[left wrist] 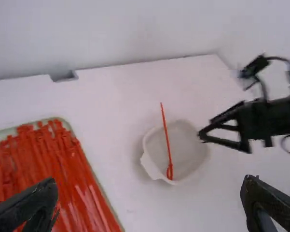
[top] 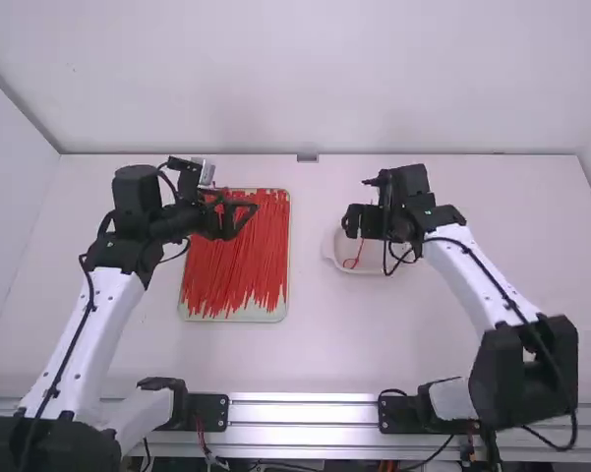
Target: Fasten the cable tie
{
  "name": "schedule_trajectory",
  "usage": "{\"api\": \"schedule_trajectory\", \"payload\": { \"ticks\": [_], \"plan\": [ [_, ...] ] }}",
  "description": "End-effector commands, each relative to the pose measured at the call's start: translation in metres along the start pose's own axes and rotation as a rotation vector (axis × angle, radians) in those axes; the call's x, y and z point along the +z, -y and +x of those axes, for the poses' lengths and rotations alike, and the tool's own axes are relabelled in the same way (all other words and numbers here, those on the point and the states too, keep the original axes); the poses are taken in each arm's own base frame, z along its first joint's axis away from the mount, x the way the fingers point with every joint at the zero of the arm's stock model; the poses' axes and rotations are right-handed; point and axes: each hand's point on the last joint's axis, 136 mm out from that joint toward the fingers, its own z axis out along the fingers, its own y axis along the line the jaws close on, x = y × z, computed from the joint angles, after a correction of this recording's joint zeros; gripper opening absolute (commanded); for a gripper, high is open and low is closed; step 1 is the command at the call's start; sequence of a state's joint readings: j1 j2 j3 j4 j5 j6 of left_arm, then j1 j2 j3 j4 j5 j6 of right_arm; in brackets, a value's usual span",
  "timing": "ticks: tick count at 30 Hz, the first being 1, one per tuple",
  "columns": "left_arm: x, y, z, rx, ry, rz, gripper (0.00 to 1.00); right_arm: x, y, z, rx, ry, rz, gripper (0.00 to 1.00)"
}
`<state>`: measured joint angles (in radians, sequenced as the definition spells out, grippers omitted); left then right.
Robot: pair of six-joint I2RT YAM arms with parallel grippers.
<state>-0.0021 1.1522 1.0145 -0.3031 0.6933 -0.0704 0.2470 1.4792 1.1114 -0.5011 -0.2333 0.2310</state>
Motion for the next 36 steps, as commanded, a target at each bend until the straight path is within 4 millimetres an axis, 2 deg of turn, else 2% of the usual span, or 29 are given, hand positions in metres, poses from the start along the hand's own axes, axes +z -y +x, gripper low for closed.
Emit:
{"api": "schedule_trajectory", "payload": {
  "ticks": [1,5,11,20,32,36],
  "plan": [
    [-0.011,-0.006,-0.007,-0.008,0.022,-0.089,0.99,-0.029,-0.001,-0.011,-0.02,0.073,0.061,0.98],
    [-0.016,-0.015,0.004,-0.059,-0.009,-0.162,0.99,-0.055,0.006,0.002,-0.012,0.065,0.13,0.98],
    [-0.017,-0.017,0.006,-0.067,-0.015,-0.179,0.99,-0.076,0.005,0.016,-0.014,0.054,0.14,0.98],
    [-0.02,-0.026,0.003,-0.104,0.009,-0.225,0.99,-0.076,0.007,0.017,-0.015,0.052,0.146,0.97],
    [-0.044,-0.039,0.002,0.129,0.136,-0.378,0.83,-0.102,0.063,0.008,-0.068,0.233,0.285,0.82],
    [-0.055,-0.043,0.002,0.16,0.196,-0.44,0.77,-0.112,0.079,0.008,-0.091,0.294,0.326,0.76]
  ]
}}
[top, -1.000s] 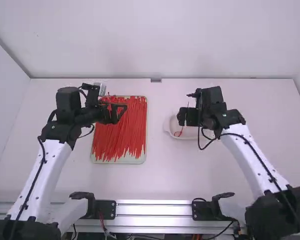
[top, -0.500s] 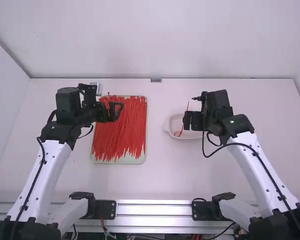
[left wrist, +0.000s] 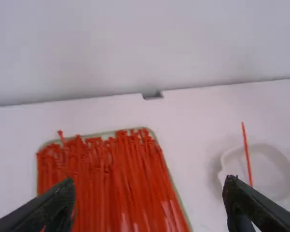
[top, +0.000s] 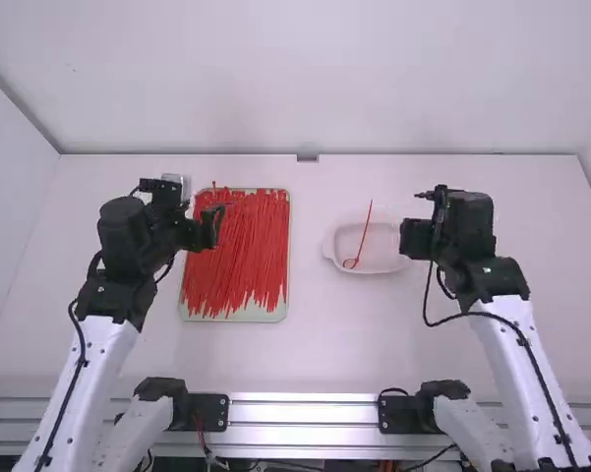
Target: Fasten the cable tie
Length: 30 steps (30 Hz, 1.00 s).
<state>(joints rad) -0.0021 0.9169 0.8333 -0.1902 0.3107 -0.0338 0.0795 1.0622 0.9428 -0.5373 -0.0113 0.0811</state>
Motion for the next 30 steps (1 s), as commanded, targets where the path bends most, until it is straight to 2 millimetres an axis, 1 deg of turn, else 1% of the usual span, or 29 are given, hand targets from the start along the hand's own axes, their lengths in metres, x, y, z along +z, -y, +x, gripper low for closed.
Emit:
{"api": "schedule_trajectory", "payload": {
  "ticks": [1,3,8,9,11,13,14,15,17,20,21,23,29,30],
  "plan": [
    [-0.01,-0.011,-0.001,0.046,0.049,-0.08,0.75,-0.006,0.016,0.002,-0.048,0.039,0.041,0.74],
    [-0.017,-0.017,-0.002,0.056,0.093,-0.123,0.7,-0.01,0.027,0.003,-0.03,0.082,0.068,0.7],
    [-0.035,-0.032,-0.002,0.072,0.206,-0.236,0.59,-0.017,0.026,0.004,-0.036,0.192,0.066,0.59],
    [-0.039,-0.037,0.008,0.068,0.208,-0.273,0.55,-0.02,0.026,0.005,-0.037,0.229,0.065,0.56],
    [-0.043,-0.042,0.016,0.065,0.209,-0.305,0.52,-0.022,0.026,0.006,-0.039,0.26,0.065,0.52],
    [-0.046,-0.042,0.031,0.065,0.209,-0.308,0.46,-0.026,0.025,0.008,-0.042,0.318,0.064,0.47],
    [-0.047,-0.042,0.032,0.065,0.209,-0.308,0.46,-0.027,0.025,0.008,-0.042,0.324,0.064,0.46],
    [-0.048,-0.042,0.041,0.065,0.209,-0.308,0.42,-0.029,0.025,0.009,-0.044,0.356,0.063,0.43],
    [-0.049,-0.042,0.05,0.065,0.209,-0.308,0.39,-0.031,0.025,0.01,-0.046,0.395,0.063,0.39],
    [-0.051,-0.042,0.073,0.065,0.209,-0.308,0.3,-0.037,0.025,0.014,-0.05,0.482,0.061,0.3],
    [-0.051,-0.042,0.074,0.065,0.209,-0.308,0.3,-0.037,0.025,0.014,-0.05,0.488,0.061,0.3],
    [-0.051,-0.042,0.086,0.065,0.209,-0.308,0.25,-0.04,0.024,0.016,-0.052,0.536,0.06,0.25],
    [-0.048,-0.044,0.118,0.065,0.209,-0.308,0.13,-0.031,0.026,0.047,-0.053,0.547,0.06,0.12],
    [-0.048,-0.044,0.12,0.065,0.209,-0.308,0.12,-0.03,0.026,0.049,-0.053,0.547,0.06,0.11]
  ]
}}
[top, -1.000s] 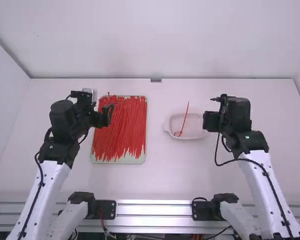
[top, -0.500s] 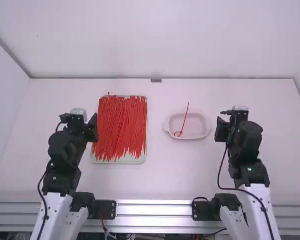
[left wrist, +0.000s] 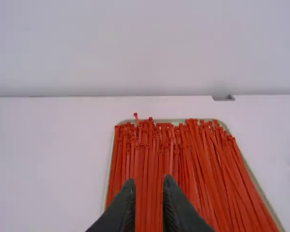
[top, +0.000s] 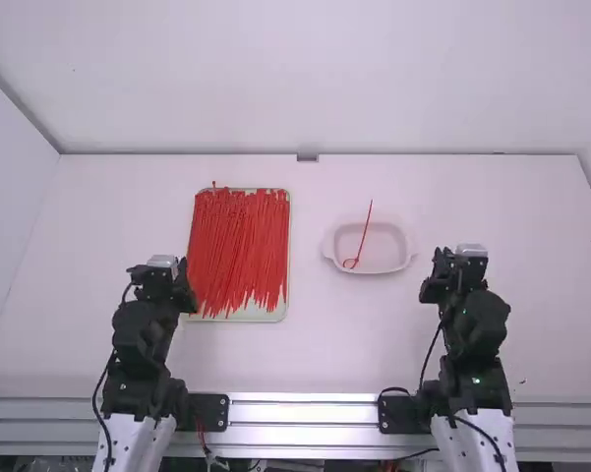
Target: Fasten the cable tie
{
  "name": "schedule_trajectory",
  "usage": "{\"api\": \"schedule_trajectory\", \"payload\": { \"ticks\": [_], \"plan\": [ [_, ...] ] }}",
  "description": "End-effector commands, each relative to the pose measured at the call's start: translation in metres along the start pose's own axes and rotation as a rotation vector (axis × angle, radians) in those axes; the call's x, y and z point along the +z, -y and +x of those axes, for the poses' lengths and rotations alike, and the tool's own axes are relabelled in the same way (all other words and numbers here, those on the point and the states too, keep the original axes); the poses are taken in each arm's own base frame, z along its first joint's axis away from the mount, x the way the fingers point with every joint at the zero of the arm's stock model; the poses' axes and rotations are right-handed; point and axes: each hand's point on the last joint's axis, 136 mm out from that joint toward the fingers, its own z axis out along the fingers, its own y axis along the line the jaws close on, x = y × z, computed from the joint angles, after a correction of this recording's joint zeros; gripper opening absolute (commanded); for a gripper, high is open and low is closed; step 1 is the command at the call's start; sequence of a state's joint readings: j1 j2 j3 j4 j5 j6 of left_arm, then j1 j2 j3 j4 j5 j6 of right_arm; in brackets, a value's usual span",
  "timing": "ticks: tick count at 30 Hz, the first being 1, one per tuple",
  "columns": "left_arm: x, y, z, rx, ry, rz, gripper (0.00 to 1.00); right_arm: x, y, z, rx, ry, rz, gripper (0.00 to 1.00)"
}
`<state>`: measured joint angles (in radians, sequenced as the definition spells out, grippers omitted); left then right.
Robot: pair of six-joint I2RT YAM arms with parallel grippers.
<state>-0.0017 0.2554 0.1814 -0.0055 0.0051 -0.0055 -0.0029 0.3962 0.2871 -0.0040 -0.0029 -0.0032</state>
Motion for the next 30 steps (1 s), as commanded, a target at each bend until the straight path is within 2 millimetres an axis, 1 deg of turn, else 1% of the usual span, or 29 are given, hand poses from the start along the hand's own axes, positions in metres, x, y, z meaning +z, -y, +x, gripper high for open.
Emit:
{"api": "schedule_trajectory", "payload": {
  "ticks": [1,7,9,12,16,18,28,30],
  "plan": [
    [-0.001,-0.001,0.008,0.005,0.011,-0.007,0.1,-0.002,0.0,0.013,0.003,0.0,0.0,0.09],
    [-0.001,-0.001,0.03,0.005,0.011,-0.007,0.02,-0.004,0.0,0.039,0.003,0.0,0.0,0.0],
    [0.0,-0.001,0.034,0.005,0.011,-0.007,0.0,-0.004,0.0,0.044,0.003,0.0,0.0,0.0],
    [0.001,-0.002,0.045,0.005,0.013,-0.007,0.0,-0.004,0.0,0.058,0.003,0.0,0.0,0.0],
    [-0.002,-0.001,0.035,0.005,0.057,-0.007,0.0,-0.003,-0.001,0.073,0.003,0.0,0.0,0.0],
    [-0.004,-0.001,0.032,0.005,0.073,-0.007,0.0,-0.003,-0.001,0.073,0.002,0.009,0.0,0.0],
    [-0.004,-0.001,0.03,0.005,0.08,-0.007,0.0,-0.01,-0.001,0.051,0.001,0.112,0.0,0.0],
    [-0.004,-0.001,0.03,0.005,0.08,-0.007,0.0,-0.01,-0.001,0.051,0.001,0.113,0.0,0.0]
  ]
}}
